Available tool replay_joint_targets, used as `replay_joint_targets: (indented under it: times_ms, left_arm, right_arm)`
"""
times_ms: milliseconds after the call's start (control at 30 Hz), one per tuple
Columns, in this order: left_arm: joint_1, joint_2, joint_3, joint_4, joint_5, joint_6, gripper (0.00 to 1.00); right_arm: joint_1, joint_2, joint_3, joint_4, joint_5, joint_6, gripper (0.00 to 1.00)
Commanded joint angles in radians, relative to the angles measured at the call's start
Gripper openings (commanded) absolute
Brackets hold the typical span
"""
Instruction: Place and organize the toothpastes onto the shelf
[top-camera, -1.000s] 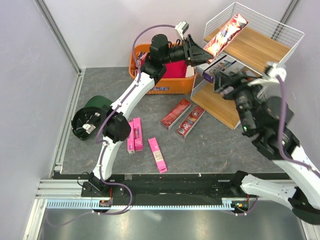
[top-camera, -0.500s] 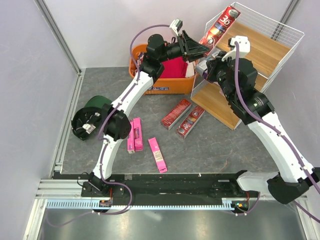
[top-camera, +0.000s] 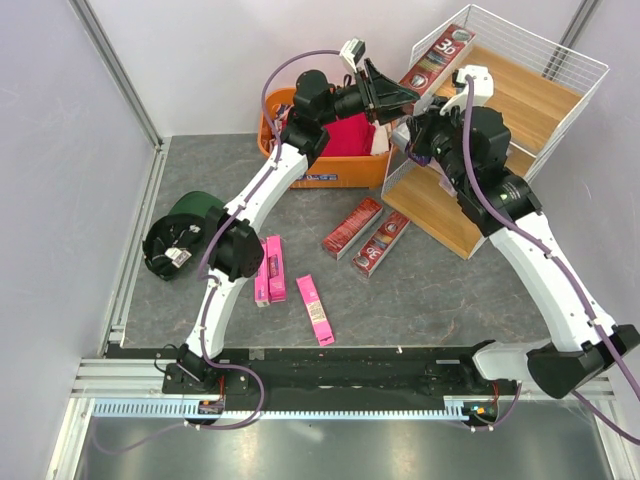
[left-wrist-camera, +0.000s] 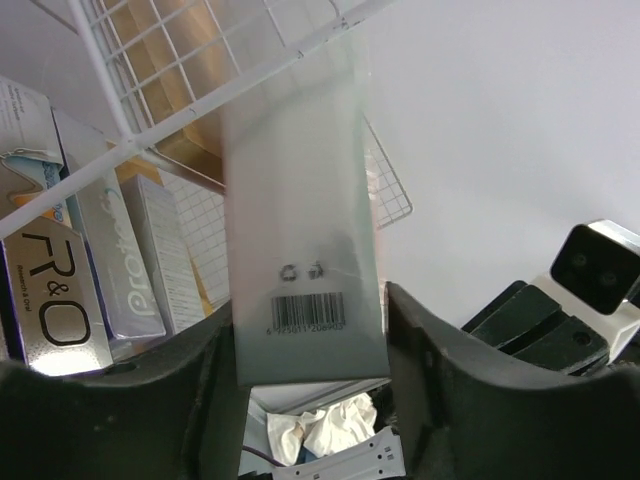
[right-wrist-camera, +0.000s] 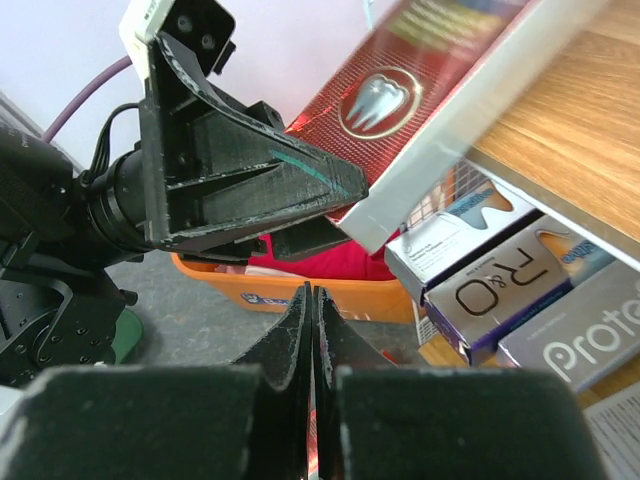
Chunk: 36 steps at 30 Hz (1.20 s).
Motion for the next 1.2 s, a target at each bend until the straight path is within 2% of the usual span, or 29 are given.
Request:
replay_joint_targets:
  times_ms: [0,233,367,567,767,867,1167]
  left_arm:
    - [-0.007,-0.021,0.036,0.078,-0.005,-0.024,0.65]
    - [-0.017,-0.04,0.021,0.081,-0.01,-0.012,0.82]
    - [-0.019,-0.046,0.02,0.084,-0.011,-0.014,0.84]
    - [-0.022,-0.06,0.014,0.083,-0.008,-0.009,0.86]
    - [-0.022,-0.083,0.005,0.086,0.002,0.0,0.95]
    - [-0.022,-0.116,-0.044,0.093,0.01,0.017,0.99]
    - [-0.022,-0.27,-0.239,0.093,-0.016,0.118,1.0]
  right_arm:
    - [-0.008,0.018,0.021,0.075,-0.063,0.018,0.0]
    - [-0.008,0.053,0.021,0.124,-0.083,0.039,0.0]
    - [-0.008,0.075,0.028,0.175,-0.094,0.057,0.0]
    - [-0.008,0.114,0.056,0.218,-0.023,0.064,0.0]
    - [-0.013,0.156,0.071,0.229,0.064,0.056,0.0]
    - [-0.022,0.153,0.061,0.261,0.075,0.062,0.0]
    - [-0.065,0.17,0.07,0.292,0.075,0.087,0.0]
